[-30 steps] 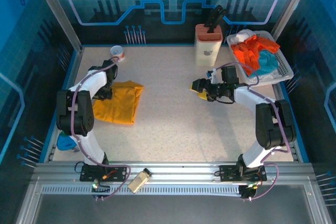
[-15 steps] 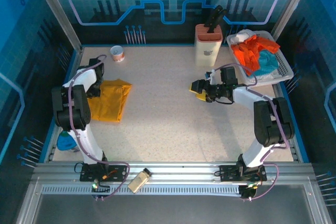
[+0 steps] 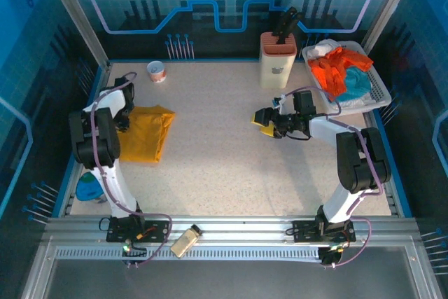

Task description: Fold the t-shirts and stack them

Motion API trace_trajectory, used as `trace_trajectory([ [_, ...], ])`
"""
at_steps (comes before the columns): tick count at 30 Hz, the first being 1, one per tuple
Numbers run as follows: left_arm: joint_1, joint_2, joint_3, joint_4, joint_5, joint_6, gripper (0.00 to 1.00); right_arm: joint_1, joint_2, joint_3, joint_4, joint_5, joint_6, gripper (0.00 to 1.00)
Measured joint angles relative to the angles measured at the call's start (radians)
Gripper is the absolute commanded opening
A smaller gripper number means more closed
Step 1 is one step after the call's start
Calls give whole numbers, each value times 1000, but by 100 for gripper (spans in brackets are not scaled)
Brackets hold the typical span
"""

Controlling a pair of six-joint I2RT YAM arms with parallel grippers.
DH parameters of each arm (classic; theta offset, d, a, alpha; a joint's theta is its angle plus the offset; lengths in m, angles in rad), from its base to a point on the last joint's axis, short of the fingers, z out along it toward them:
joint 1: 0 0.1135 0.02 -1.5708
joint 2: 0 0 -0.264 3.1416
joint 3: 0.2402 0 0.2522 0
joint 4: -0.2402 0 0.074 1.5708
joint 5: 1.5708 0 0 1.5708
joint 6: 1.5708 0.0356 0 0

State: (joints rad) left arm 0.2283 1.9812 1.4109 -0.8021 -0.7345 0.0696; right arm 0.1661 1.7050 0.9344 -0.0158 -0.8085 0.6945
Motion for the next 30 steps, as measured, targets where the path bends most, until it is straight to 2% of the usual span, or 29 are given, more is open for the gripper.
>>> trace_trajectory([
  [8,-69,-184,2,-21,182,-81,64,0,0,12,-86,69,-57,88],
  [12,-166,-279,-9,4,288,-146,64,0,-1,39,-143,124,-86,88],
  [19,-354,-320,-117,122,378,-209,66,0,-32,63,-236,237,-135,89],
  [30,-409,-388,-352,388,616,-300,67,0,-175,81,-349,512,-225,92],
])
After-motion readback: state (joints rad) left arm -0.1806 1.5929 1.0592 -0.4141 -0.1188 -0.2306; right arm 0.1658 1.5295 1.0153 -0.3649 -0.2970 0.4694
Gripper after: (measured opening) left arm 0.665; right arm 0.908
